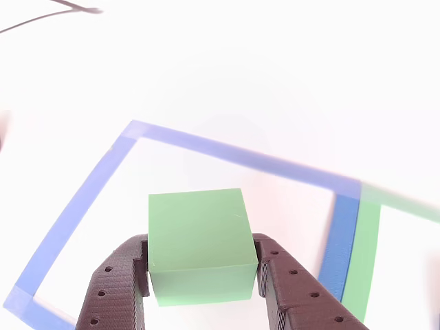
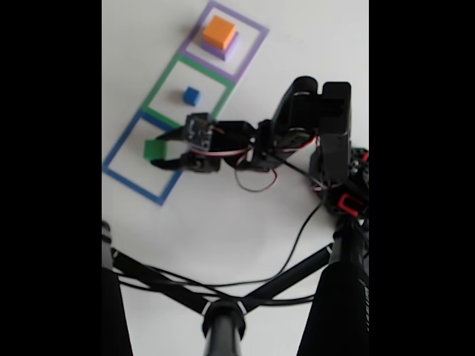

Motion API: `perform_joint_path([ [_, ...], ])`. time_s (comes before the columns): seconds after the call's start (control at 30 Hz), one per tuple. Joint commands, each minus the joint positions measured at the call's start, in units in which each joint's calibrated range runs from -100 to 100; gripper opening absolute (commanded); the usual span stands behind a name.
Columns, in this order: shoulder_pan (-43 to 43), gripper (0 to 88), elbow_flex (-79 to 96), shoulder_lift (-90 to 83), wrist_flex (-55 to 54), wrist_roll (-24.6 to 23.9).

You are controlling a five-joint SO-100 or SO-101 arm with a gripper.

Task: Tower of hanoi

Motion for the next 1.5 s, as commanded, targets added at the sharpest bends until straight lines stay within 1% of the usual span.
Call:
perform_joint_path([
  [0.0,-1.1,5.7,-2.8,2.2,-4.0,0.0],
  [0.37,-0.1,9.0,-1.8,5.8,-6.5,0.0],
  [0.47,0.3,12.5,-1.8,6.3,-6.8,0.0],
  [0.6,0.6,20.4,-1.5,6.5,-7.2,0.0],
  [0.73,0.6,21.6,-1.5,6.2,-7.5,0.0],
  [0.87,0.3,22.8,-1.0,2.6,-6.9,0.0],
  [1.0,-0.5,24.7,1.7,-7.8,-2.4,0.0],
  [1.1,-0.6,23.9,2.6,-18.8,6.7,0.0],
  [1.17,-0.3,21.6,2.4,-27.6,15.5,0.0],
  [1.23,0.7,16.3,1.9,-36.8,25.6,0.0],
  [1.33,2.4,7.5,-2.1,-50.3,47.0,-1.0],
  [1.37,3.1,5.9,-4.0,-53.6,53.5,-1.2],
  [1.47,5.3,3.2,-14.4,-61.7,77.8,-3.0],
])
